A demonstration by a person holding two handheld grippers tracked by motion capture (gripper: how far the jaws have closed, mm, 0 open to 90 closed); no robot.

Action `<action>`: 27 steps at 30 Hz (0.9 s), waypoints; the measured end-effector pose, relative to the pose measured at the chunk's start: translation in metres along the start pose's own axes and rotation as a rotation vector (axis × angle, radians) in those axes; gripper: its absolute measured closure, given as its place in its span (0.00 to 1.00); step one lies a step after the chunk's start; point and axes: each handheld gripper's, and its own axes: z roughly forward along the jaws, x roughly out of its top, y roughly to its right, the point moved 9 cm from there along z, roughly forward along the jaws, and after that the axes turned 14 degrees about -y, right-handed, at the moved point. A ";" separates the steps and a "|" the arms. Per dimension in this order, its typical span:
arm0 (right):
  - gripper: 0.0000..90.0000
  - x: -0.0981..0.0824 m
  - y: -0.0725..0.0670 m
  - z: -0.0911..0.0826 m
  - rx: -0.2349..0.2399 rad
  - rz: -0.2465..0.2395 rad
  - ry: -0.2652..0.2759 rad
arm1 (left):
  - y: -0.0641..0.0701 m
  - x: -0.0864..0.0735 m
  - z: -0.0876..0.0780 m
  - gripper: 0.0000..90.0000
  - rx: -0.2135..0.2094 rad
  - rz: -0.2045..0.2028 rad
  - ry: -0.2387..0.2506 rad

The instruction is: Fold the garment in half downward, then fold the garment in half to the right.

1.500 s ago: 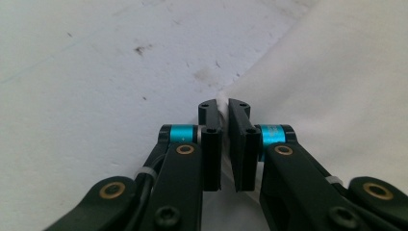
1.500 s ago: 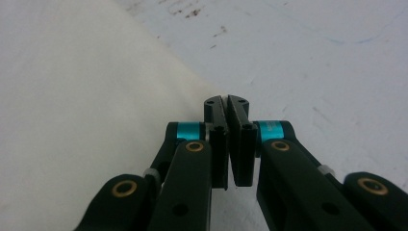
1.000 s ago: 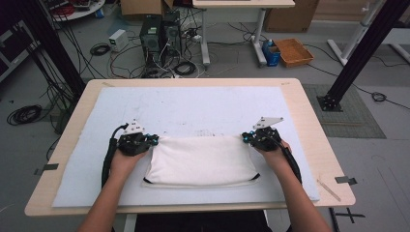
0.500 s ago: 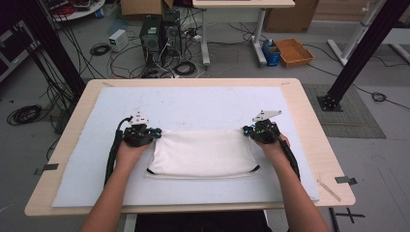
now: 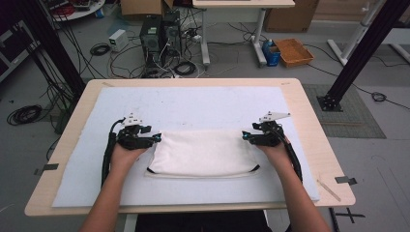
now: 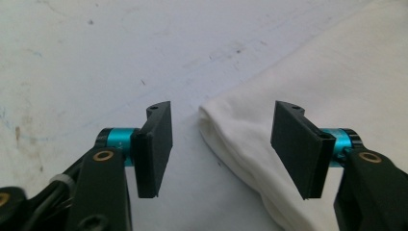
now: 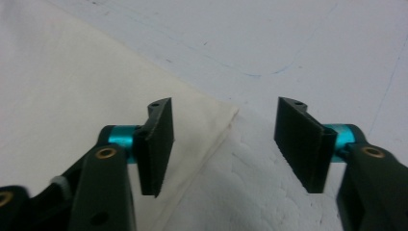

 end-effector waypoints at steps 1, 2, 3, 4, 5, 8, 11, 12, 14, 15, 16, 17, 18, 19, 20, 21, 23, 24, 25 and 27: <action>0.36 -0.001 -0.001 -0.003 0.003 -0.004 0.012 | 0.003 -0.002 -0.003 0.37 -0.007 0.008 -0.008; 0.34 -0.002 -0.003 -0.005 0.008 -0.005 0.024 | 0.006 -0.003 -0.007 0.35 -0.008 0.014 -0.001; 0.32 -0.003 -0.005 -0.008 0.019 -0.002 0.033 | 0.009 -0.004 -0.012 0.34 -0.009 0.030 0.014; 0.29 -0.004 -0.006 -0.010 0.029 -0.001 0.042 | 0.011 -0.005 -0.016 0.34 -0.008 0.031 0.034; 0.27 -0.004 -0.007 -0.012 0.039 -0.001 0.050 | 0.013 -0.006 -0.020 0.33 -0.010 0.026 0.047; 0.24 -0.003 -0.009 -0.017 0.068 0.009 0.067 | 0.017 -0.008 -0.031 0.25 -0.021 0.016 0.061; 0.24 0.000 -0.008 -0.019 0.076 0.010 0.082 | 0.022 -0.011 -0.037 0.22 -0.048 0.018 0.069; 0.24 0.000 -0.009 -0.019 0.082 0.008 0.084 | 0.023 -0.012 -0.037 0.21 -0.050 0.025 0.063; 0.23 0.002 -0.010 -0.019 0.085 0.000 0.088 | 0.027 -0.014 -0.037 0.21 -0.062 0.027 0.065; 0.24 0.003 -0.011 -0.019 0.086 -0.002 0.093 | 0.029 -0.015 -0.037 0.20 -0.069 0.030 0.062; 0.23 0.003 -0.011 -0.019 0.087 -0.006 0.097 | 0.030 -0.016 -0.037 0.20 -0.070 0.034 0.060; 0.23 0.003 -0.012 -0.019 0.089 -0.008 0.095 | 0.031 -0.017 -0.036 0.20 -0.074 0.032 0.062; 0.23 0.004 -0.013 -0.019 0.093 -0.014 0.098 | 0.032 -0.018 -0.036 0.20 -0.076 0.032 0.057; 0.23 0.004 -0.013 -0.018 0.093 -0.015 0.098 | 0.032 -0.019 -0.035 0.20 -0.081 0.035 0.052; 0.23 0.004 -0.013 -0.018 0.092 -0.013 0.094 | 0.033 -0.020 -0.034 0.20 -0.083 0.031 0.051; 0.23 0.004 -0.013 -0.018 0.096 -0.016 0.096 | 0.034 -0.021 -0.034 0.20 -0.084 0.027 0.048; 0.23 0.003 -0.012 -0.019 0.096 -0.005 0.094 | 0.036 -0.025 -0.032 0.20 -0.089 0.028 0.040; 0.23 0.004 -0.012 -0.019 0.097 -0.005 0.097 | 0.037 -0.027 -0.032 0.20 -0.089 0.026 0.034; 0.23 0.004 -0.012 -0.020 0.095 -0.007 0.100 | 0.038 -0.030 -0.031 0.20 -0.085 0.025 0.024; 0.23 0.004 -0.012 -0.021 0.095 -0.001 0.102 | 0.040 -0.036 -0.031 0.20 -0.087 0.010 0.011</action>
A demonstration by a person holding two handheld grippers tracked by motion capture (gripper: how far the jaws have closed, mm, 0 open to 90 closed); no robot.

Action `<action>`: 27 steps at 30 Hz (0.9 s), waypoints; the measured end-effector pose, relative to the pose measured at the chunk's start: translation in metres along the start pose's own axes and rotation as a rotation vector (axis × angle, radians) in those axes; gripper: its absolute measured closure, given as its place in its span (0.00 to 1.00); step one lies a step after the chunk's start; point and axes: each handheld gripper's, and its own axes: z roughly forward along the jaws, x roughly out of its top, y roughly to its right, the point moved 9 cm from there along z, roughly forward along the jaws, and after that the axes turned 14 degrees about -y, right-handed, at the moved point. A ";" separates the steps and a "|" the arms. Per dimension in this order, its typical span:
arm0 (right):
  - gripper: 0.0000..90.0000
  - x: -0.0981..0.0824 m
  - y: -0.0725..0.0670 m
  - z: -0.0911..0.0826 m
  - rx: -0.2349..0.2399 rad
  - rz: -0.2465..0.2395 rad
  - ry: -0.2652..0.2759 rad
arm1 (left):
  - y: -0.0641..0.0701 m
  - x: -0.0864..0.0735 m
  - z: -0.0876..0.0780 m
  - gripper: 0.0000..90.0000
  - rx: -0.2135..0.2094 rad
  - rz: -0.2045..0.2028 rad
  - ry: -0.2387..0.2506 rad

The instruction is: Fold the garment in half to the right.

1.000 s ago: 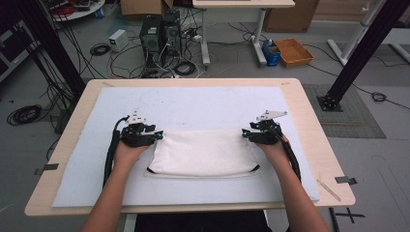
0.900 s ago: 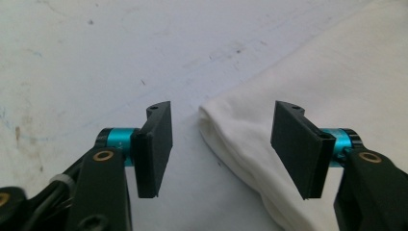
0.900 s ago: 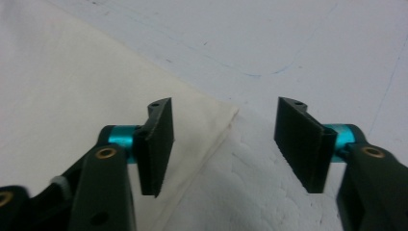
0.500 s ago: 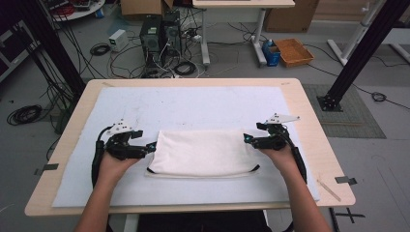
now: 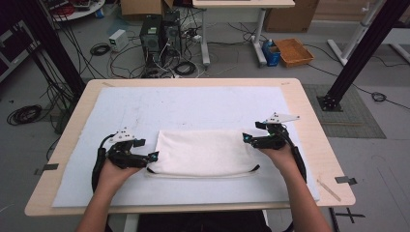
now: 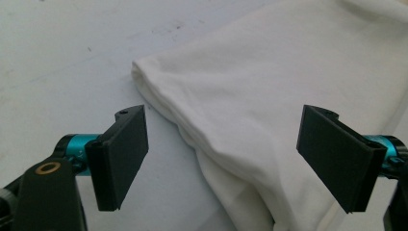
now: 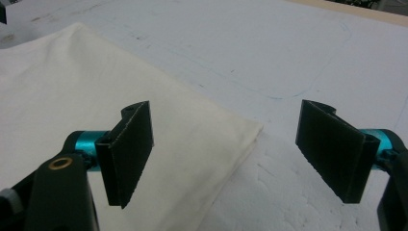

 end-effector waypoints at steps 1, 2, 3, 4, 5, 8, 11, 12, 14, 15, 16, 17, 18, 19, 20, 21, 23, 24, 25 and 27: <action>0.23 0.000 0.000 0.000 0.000 -0.001 0.004 | 0.001 -0.003 0.000 0.20 -0.002 -0.010 -0.006; 0.23 0.001 0.000 -0.001 0.000 -0.004 0.006 | 0.002 -0.006 0.001 0.20 -0.006 -0.016 -0.018; 0.24 0.001 0.000 -0.001 -0.002 -0.002 0.007 | 0.002 -0.008 0.001 0.20 -0.005 -0.021 -0.033; 0.24 0.001 0.000 -0.001 -0.003 -0.002 0.007 | 0.003 -0.010 0.002 0.20 -0.004 -0.028 -0.041; 0.23 0.001 0.000 -0.001 -0.003 -0.001 0.007 | 0.004 -0.013 0.002 0.21 -0.002 -0.027 -0.052; 0.23 0.002 0.000 0.000 -0.001 0.001 0.000 | 0.006 -0.017 0.005 0.23 -0.010 -0.035 -0.070; 0.23 0.005 -0.002 0.002 0.000 -0.006 0.000 | 0.007 -0.023 0.010 0.26 -0.011 -0.039 -0.089; 0.23 0.006 -0.002 0.003 -0.001 -0.007 -0.003 | 0.008 -0.025 0.012 0.27 -0.017 -0.038 -0.096; 0.23 0.007 -0.003 0.005 0.003 -0.014 -0.005 | 0.011 -0.030 0.015 0.30 -0.029 -0.033 -0.112; 0.23 0.008 -0.003 0.007 0.006 -0.012 -0.007 | 0.011 -0.031 0.015 0.31 -0.011 -0.020 -0.107; 0.24 0.008 -0.003 0.009 0.006 -0.013 -0.013 | 0.012 -0.031 0.015 0.33 0.000 -0.016 -0.104; 0.23 0.008 -0.004 0.011 0.008 -0.015 -0.018 | 0.013 -0.032 0.014 0.35 0.002 -0.009 -0.109; 0.23 0.008 -0.004 0.013 0.008 -0.012 -0.024 | 0.014 -0.033 0.013 0.36 -0.001 -0.004 -0.114; 0.23 0.008 -0.005 0.015 0.009 -0.017 -0.028 | 0.017 -0.033 0.013 0.39 -0.008 0.002 -0.114; 0.23 0.008 -0.006 0.017 0.013 -0.016 -0.033 | 0.019 -0.034 0.013 0.42 -0.010 0.010 -0.117; 0.24 0.009 -0.007 0.018 0.013 -0.022 -0.035 | 0.021 -0.035 0.013 0.42 -0.009 0.021 -0.124; 0.23 0.011 -0.008 0.018 0.012 -0.028 -0.030 | 0.027 -0.036 0.013 0.45 -0.023 0.030 -0.136; 0.23 0.012 -0.009 0.018 0.013 -0.027 -0.027 | 0.029 -0.036 0.013 0.45 -0.042 0.030 -0.136; 0.24 0.014 -0.010 0.018 0.016 -0.027 -0.026 | 0.032 -0.036 0.013 0.46 -0.066 0.013 -0.124; 0.23 0.015 -0.012 0.019 0.015 -0.035 -0.027 | 0.032 -0.038 0.013 0.48 -0.069 0.003 -0.106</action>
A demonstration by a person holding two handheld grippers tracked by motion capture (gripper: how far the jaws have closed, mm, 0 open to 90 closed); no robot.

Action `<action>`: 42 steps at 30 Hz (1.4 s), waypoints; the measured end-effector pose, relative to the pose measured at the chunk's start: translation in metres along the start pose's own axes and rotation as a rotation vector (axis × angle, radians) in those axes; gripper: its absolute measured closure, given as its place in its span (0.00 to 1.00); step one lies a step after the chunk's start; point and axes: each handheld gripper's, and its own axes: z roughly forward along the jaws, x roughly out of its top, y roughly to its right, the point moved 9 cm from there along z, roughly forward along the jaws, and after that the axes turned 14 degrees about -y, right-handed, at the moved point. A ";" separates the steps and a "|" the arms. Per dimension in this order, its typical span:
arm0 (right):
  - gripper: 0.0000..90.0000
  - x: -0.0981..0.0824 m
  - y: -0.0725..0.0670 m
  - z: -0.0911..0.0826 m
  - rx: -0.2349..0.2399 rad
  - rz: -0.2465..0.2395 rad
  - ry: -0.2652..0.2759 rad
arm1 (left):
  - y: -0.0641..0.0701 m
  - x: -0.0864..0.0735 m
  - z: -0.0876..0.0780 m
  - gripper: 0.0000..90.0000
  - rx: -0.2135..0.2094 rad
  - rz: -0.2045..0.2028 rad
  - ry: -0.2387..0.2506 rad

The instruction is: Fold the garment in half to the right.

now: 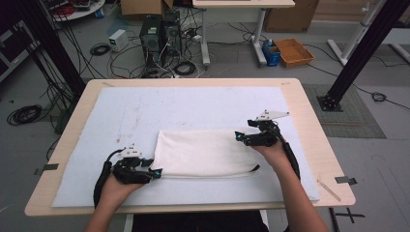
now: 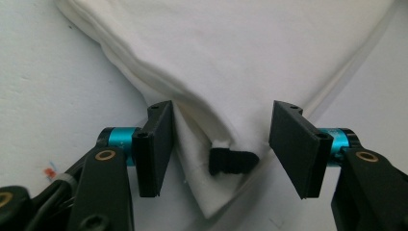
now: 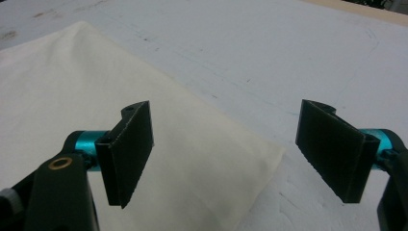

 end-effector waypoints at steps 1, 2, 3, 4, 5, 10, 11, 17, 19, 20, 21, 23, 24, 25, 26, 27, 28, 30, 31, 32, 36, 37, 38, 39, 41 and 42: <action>0.24 0.001 -0.002 0.001 0.003 0.001 -0.003 | 0.000 -0.001 0.000 0.50 0.003 -0.004 0.011; 0.23 0.002 -0.004 0.002 0.005 -0.007 -0.005 | 0.000 -0.001 0.000 0.51 0.003 -0.005 0.017; 0.23 0.003 -0.006 0.002 0.007 -0.013 -0.006 | 0.000 -0.001 0.000 0.52 0.006 -0.003 0.019; 0.23 0.004 -0.008 0.003 0.008 -0.023 -0.007 | 0.001 -0.002 0.000 0.55 0.008 -0.006 0.020; 0.24 0.006 -0.011 0.003 0.008 -0.028 -0.008 | 0.001 -0.002 -0.001 0.57 0.010 0.000 0.017; 0.23 0.020 -0.026 0.002 0.018 -0.076 0.002 | 0.002 -0.006 -0.003 0.70 0.011 0.009 0.017; 0.24 0.024 -0.028 0.002 0.015 -0.086 0.002 | 0.001 -0.006 -0.003 0.72 0.016 0.013 0.012; 0.24 0.045 -0.041 0.010 0.027 -0.122 -0.016 | 0.003 -0.007 -0.003 0.86 -0.004 0.053 0.004; 0.24 0.053 -0.047 0.015 0.032 -0.139 -0.018 | 0.003 -0.007 -0.004 0.87 -0.002 0.075 -0.002; 0.24 0.056 -0.050 0.017 0.037 -0.145 -0.024 | 0.004 -0.007 -0.004 0.88 -0.010 0.074 -0.003; 0.24 0.060 -0.053 0.020 0.042 -0.157 -0.031 | 0.003 -0.007 -0.004 0.88 -0.013 0.080 -0.011; 0.24 0.067 -0.059 0.027 0.049 -0.176 -0.046 | 0.003 -0.006 -0.004 0.89 -0.012 0.095 -0.009; 0.24 0.070 -0.062 0.030 0.056 -0.183 -0.046 | 0.004 -0.005 -0.005 0.89 -0.015 0.100 -0.004; 0.24 0.074 -0.066 0.034 0.072 -0.181 -0.051 | 0.004 -0.004 -0.005 0.89 -0.017 0.101 0.006; 0.24 0.078 -0.069 0.038 0.085 -0.184 -0.062 | 0.005 -0.003 -0.005 0.90 -0.025 0.098 0.013; 0.24 0.081 -0.072 0.043 0.087 -0.193 -0.072 | 0.006 -0.002 -0.006 0.90 -0.030 0.102 0.018; 0.24 0.085 -0.075 0.047 0.090 -0.198 -0.081 | 0.007 -0.001 -0.007 0.90 -0.035 0.100 0.026; 0.24 0.092 -0.083 0.057 0.113 -0.206 -0.088 | 0.007 0.000 -0.009 0.90 -0.042 0.108 0.034; 0.24 0.095 -0.087 0.062 0.127 -0.210 -0.100 | 0.008 0.001 -0.010 0.90 -0.052 0.105 0.047; 0.24 0.099 -0.091 0.067 0.130 -0.213 -0.107 | 0.009 0.002 -0.011 0.90 -0.055 0.106 0.056; 0.24 0.113 -0.109 0.088 0.165 -0.226 -0.128 | 0.009 0.003 -0.012 0.90 -0.055 0.117 0.066; 0.24 0.116 -0.113 0.094 0.173 -0.234 -0.138 | 0.010 0.003 -0.012 0.90 -0.055 0.119 0.061; 0.24 0.119 -0.118 0.101 0.176 -0.247 -0.151 | 0.010 0.003 -0.011 0.90 -0.053 0.121 0.061; 0.24 0.121 -0.123 0.107 0.180 -0.256 -0.168 | 0.010 0.003 -0.011 0.90 -0.050 0.125 0.056; 0.27 0.124 -0.133 0.121 0.200 -0.272 -0.188 | 0.011 0.003 -0.010 0.90 -0.044 0.133 0.055; 0.27 0.125 -0.138 0.128 0.209 -0.276 -0.200 | 0.011 0.003 -0.010 0.90 -0.043 0.135 0.054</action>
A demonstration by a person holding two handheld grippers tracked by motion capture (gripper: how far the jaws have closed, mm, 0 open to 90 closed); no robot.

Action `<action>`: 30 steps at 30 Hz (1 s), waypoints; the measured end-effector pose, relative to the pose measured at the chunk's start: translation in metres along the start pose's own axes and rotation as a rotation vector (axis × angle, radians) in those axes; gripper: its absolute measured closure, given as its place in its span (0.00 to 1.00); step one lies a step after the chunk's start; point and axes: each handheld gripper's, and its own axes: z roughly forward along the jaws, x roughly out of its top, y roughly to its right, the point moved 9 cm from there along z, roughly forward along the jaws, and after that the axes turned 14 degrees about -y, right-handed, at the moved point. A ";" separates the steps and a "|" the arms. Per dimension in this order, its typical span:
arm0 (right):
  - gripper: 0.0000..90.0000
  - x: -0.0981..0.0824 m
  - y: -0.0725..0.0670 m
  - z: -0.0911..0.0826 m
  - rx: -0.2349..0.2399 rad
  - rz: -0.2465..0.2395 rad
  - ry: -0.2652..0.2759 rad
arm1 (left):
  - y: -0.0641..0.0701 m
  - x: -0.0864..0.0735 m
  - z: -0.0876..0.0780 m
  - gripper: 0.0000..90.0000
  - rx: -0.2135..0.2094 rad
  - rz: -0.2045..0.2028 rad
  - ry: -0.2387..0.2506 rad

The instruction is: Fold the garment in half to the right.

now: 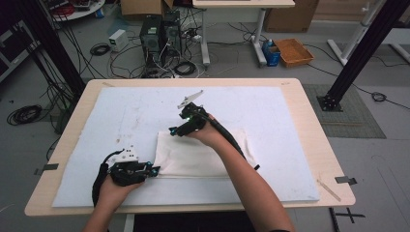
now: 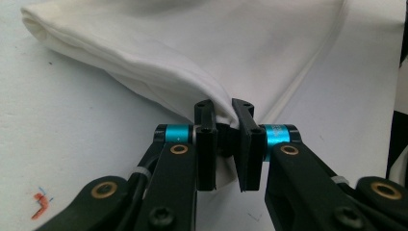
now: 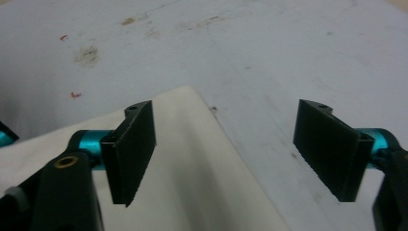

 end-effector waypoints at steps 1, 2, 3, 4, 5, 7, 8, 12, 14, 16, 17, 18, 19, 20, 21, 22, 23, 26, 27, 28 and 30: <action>0.27 0.003 -0.002 0.008 -0.001 -0.007 -0.018 | 0.001 0.000 0.000 0.90 -0.003 -0.004 0.001; 0.27 0.005 -0.003 0.015 -0.001 -0.009 -0.036 | 0.001 0.000 0.000 0.90 -0.004 -0.003 0.001; 0.27 0.007 -0.005 0.021 -0.001 -0.012 -0.049 | 0.001 0.000 0.001 0.90 -0.002 0.003 -0.002; 0.27 0.009 -0.007 0.027 0.001 -0.014 -0.057 | 0.000 0.000 0.001 0.90 -0.002 0.003 -0.003; 0.28 0.011 -0.009 0.032 0.005 -0.017 -0.063 | 0.000 0.000 0.001 0.90 -0.001 0.001 -0.003; 0.29 0.014 -0.012 0.041 0.013 -0.018 -0.073 | 0.001 -0.001 0.002 0.89 -0.005 0.001 -0.004; 0.30 0.014 -0.012 0.045 0.013 -0.019 -0.081 | 0.001 -0.001 0.002 0.90 -0.004 0.001 -0.005; 0.43 0.015 -0.015 0.056 0.017 -0.024 -0.097 | 0.000 -0.001 0.003 0.89 -0.002 -0.001 -0.009; 0.50 0.014 -0.016 0.060 0.026 -0.021 -0.107 | 0.000 -0.002 0.004 0.90 0.001 0.000 -0.011; 0.55 0.014 -0.016 0.064 0.019 -0.019 -0.120 | -0.001 -0.003 0.004 0.89 0.001 -0.001 -0.017; 0.58 0.014 -0.016 0.066 0.019 -0.025 -0.125 | -0.001 -0.003 0.004 0.89 0.000 -0.004 -0.019; 0.60 0.014 -0.016 0.068 0.018 -0.028 -0.135 | -0.001 -0.004 0.005 0.89 0.000 -0.007 -0.022; 0.63 0.014 -0.017 0.069 0.011 -0.031 -0.134 | -0.002 -0.004 0.005 0.89 0.000 -0.009 -0.024; 0.67 0.015 -0.016 0.069 0.001 -0.032 -0.134 | -0.003 -0.005 0.005 0.89 0.000 -0.011 -0.027; 0.77 0.015 -0.018 0.068 0.023 -0.038 -0.136 | -0.003 -0.005 0.005 0.89 -0.001 -0.011 -0.028; 0.82 0.015 -0.020 0.068 0.034 -0.048 -0.137 | -0.003 -0.005 0.005 0.89 -0.002 -0.016 -0.028; 0.87 0.016 -0.022 0.068 0.023 -0.061 -0.140 | -0.004 -0.005 0.005 0.89 -0.002 -0.016 -0.028; 0.94 0.018 -0.024 0.069 -0.006 -0.087 -0.148 | -0.005 -0.007 0.003 0.89 -0.002 -0.020 -0.030; 0.95 0.019 -0.024 0.069 -0.009 -0.095 -0.151 | -0.005 -0.007 0.003 0.90 -0.002 -0.022 -0.028; 0.96 0.020 -0.024 0.069 -0.008 -0.085 -0.151 | -0.006 -0.007 0.001 0.90 -0.002 -0.023 -0.027; 0.96 0.023 -0.025 0.068 -0.008 -0.074 -0.143 | -0.007 -0.007 -0.001 0.90 -0.006 -0.031 -0.020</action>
